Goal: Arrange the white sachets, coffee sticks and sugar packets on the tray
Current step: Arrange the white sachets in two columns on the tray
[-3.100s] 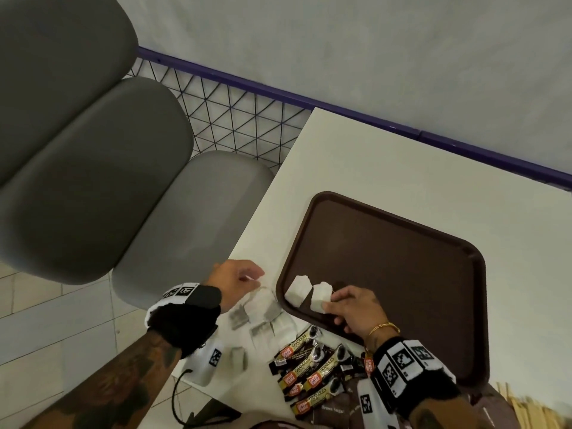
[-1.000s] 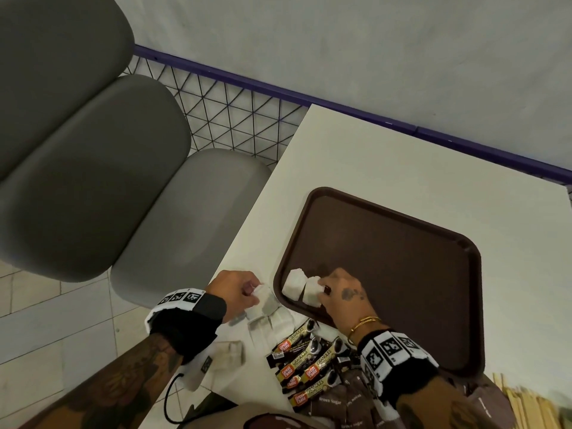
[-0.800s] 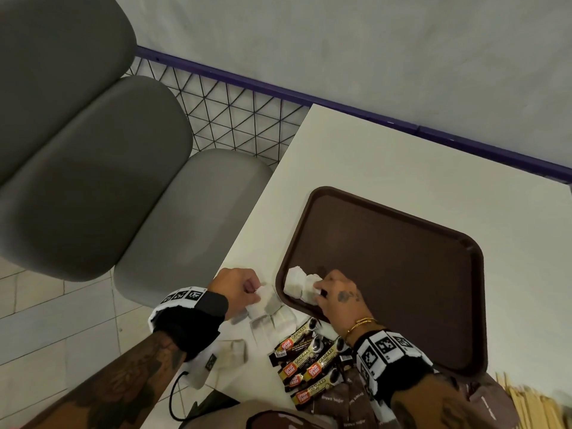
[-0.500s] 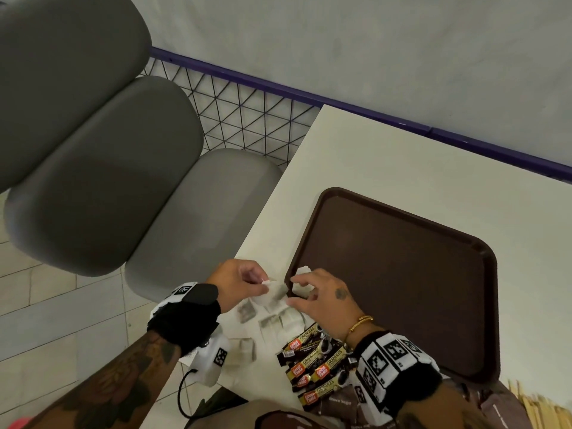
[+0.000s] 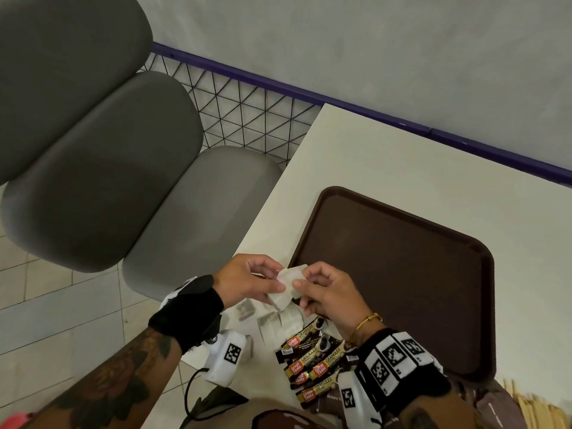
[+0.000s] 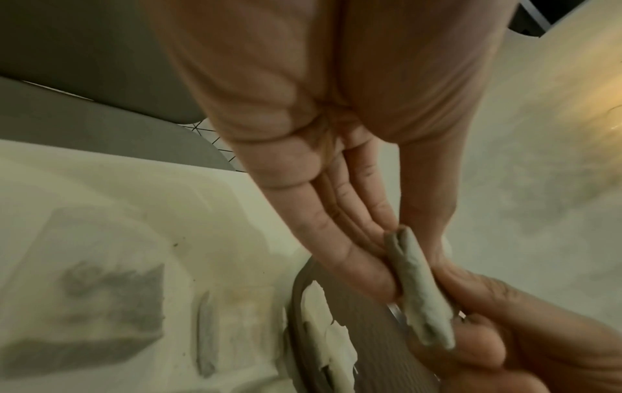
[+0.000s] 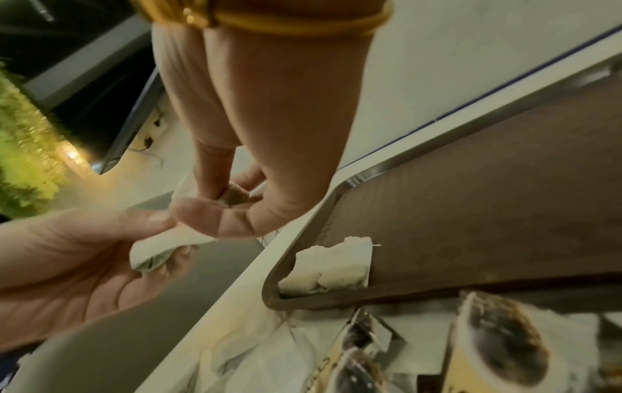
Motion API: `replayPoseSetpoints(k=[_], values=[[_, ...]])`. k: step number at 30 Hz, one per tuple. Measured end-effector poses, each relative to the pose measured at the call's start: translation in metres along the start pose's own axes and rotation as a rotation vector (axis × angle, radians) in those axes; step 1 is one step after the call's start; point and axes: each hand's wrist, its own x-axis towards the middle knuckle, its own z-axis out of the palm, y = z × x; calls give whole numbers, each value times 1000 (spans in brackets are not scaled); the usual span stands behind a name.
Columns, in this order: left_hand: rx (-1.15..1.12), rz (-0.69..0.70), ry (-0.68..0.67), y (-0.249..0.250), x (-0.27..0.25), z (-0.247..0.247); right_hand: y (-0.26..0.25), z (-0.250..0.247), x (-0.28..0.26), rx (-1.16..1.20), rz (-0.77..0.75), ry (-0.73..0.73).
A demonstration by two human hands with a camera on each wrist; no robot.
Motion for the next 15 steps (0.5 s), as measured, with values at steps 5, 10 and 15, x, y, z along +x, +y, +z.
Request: replayPoseSetpoints(k=[5, 10, 15], values=[[-16, -3, -3, 1, 2, 3, -6, -7, -3, 235, 80, 65], [-137, -9, 185, -4, 7, -1, -8, -29, 7, 210, 86, 252], [-264, -35, 304, -5, 11, -4, -13, -44, 34, -14, 90, 429]])
